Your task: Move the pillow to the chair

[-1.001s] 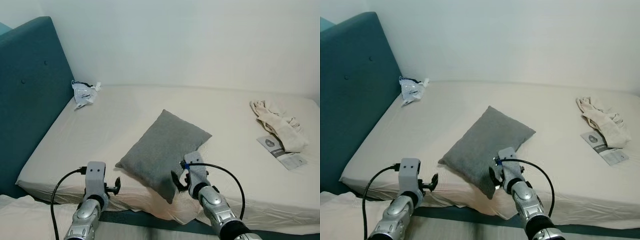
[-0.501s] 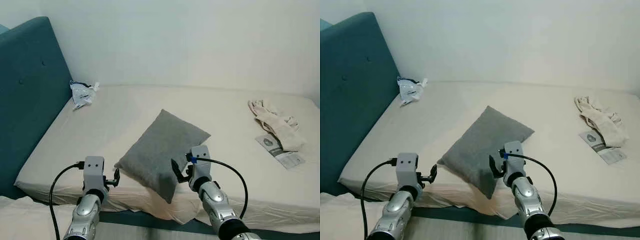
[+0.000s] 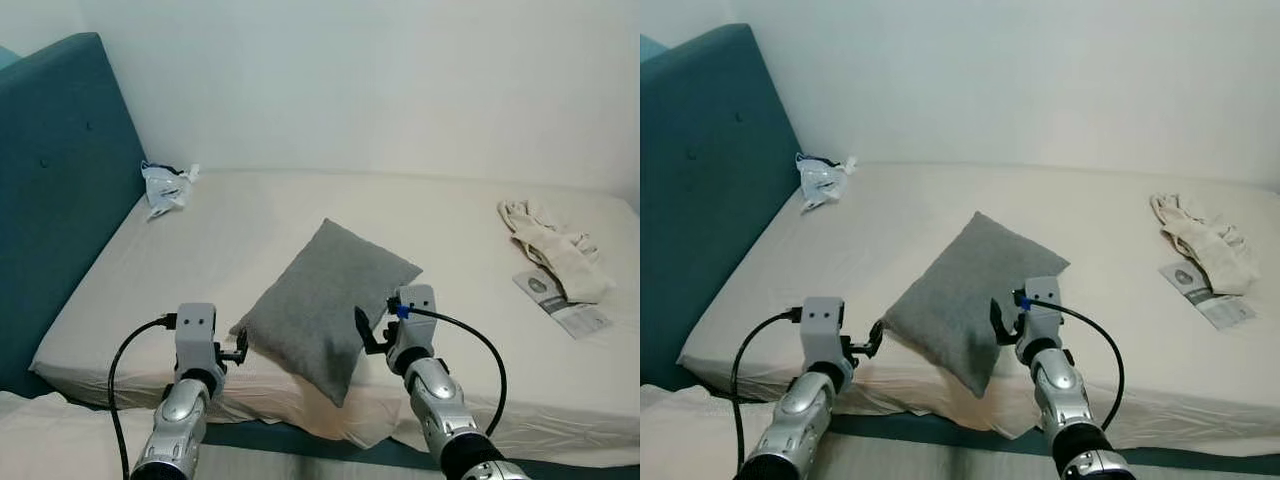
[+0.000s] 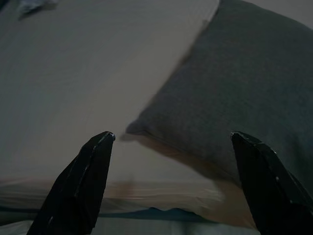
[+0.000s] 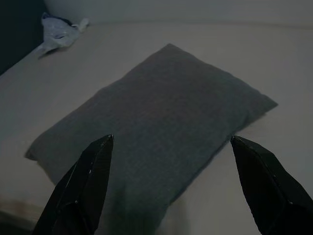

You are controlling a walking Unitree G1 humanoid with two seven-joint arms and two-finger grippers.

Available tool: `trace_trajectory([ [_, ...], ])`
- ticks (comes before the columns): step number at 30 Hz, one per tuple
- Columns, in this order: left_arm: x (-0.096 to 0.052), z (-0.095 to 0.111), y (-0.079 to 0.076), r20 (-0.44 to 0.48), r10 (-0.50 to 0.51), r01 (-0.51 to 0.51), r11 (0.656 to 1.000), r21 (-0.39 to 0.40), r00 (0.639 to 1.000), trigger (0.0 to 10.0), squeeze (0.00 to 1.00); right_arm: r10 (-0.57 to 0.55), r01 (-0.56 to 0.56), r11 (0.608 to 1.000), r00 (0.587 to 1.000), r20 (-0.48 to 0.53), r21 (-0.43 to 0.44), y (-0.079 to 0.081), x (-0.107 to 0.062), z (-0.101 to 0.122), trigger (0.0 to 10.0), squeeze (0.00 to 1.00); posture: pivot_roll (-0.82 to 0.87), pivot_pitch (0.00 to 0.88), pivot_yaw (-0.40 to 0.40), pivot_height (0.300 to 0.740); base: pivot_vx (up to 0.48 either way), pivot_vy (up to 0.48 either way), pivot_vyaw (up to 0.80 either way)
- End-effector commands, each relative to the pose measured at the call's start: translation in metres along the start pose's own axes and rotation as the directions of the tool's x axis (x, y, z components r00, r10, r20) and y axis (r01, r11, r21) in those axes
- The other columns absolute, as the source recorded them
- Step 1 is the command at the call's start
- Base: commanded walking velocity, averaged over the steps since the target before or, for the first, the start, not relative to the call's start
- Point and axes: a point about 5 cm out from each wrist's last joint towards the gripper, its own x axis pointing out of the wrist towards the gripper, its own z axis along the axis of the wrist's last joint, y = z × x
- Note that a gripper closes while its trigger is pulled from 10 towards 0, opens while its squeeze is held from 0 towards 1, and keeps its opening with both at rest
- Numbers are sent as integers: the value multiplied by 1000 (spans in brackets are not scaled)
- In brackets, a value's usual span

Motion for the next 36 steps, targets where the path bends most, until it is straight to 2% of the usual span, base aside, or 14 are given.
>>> trace_trajectory([
  [1, 0, 0, 0, -7, 6, -6, 1000, 7, 1000, 10000, 0, -20, 19, 1000, 1000, 21, 21, -1, 1, 3, 10000, 0, 40, 65, 10, 730, 0, 0, 0],
  [12, 0, 2, 3, -8, 17, -16, 1000, 26, 1000, 10000, 0, -34, 34, 999, 999, 21, 12, -7, 2, 4, 10000, 0, 41, 71, 8, 696, 0, 0, 0],
  [16, -1, 1, 2, -22, 21, -22, 998, -50, 1000, 10000, 0, -27, 26, 999, 999, 17, 20, -6, 3, 5, 10000, 0, 39, 71, 6, 696, 0, 0, 0],
  [24, 2, 6, 1, 0, 11, -11, 1000, 17, 1000, 10000, 0, -28, 28, 999, 999, 27, 22, -7, 3, 6, 10000, 0, 40, 74, 5, 672, 0, 0, 0],
  [32, 1, 5, 0, -7, 11, -11, 1000, 16, 1000, 10000, 0, -29, 29, 999, 999, 34, 23, -8, 2, 6, 10000, 0, 40, 72, 6, 662, 0, 0, 0],
  [36, 1, 6, -1, -6, 5, -5, 1000, 21, 1000, 10000, 0, -22, 22, 1000, 999, 28, 19, -7, 2, 6, 10000, 0, 42, 72, 5, 642, 0, 0, 0],
])
